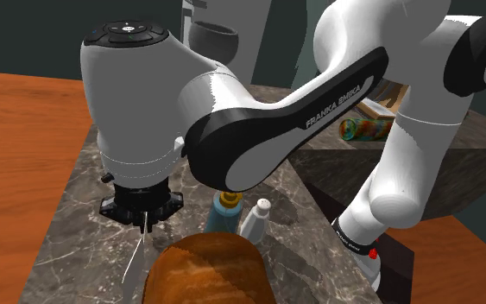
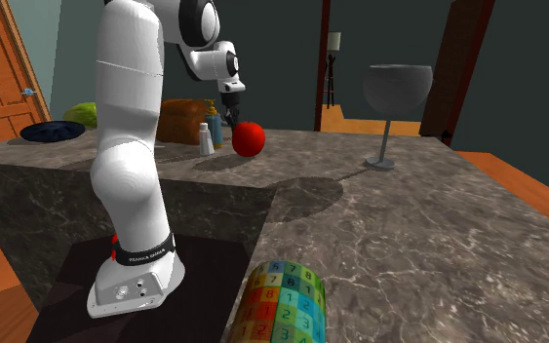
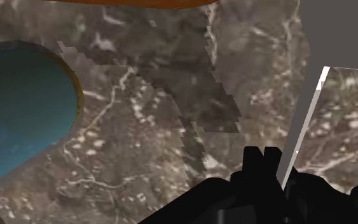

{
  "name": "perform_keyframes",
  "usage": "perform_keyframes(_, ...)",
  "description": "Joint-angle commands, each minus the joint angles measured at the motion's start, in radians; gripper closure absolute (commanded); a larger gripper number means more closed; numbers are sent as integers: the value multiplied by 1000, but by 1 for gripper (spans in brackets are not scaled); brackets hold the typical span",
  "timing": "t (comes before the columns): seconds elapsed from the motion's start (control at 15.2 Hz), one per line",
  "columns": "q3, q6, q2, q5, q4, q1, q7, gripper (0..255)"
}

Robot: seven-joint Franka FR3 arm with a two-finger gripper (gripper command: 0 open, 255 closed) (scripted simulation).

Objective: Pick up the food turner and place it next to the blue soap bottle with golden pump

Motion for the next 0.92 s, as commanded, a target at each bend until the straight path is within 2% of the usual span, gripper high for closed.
perform_keyframes(0.0,0,2,-1,1,-6,-2,-1,255)
perform_keyframes(0.26,0,2,-1,1,-6,-2,-1,255)
perform_keyframes(0.33,0,2,-1,1,-6,-1,-1,0)
perform_keyframes(0.66,0,2,-1,1,-6,-1,-1,0)
perform_keyframes(0.86,22,-82,-46,50,54,-16,-33,0)
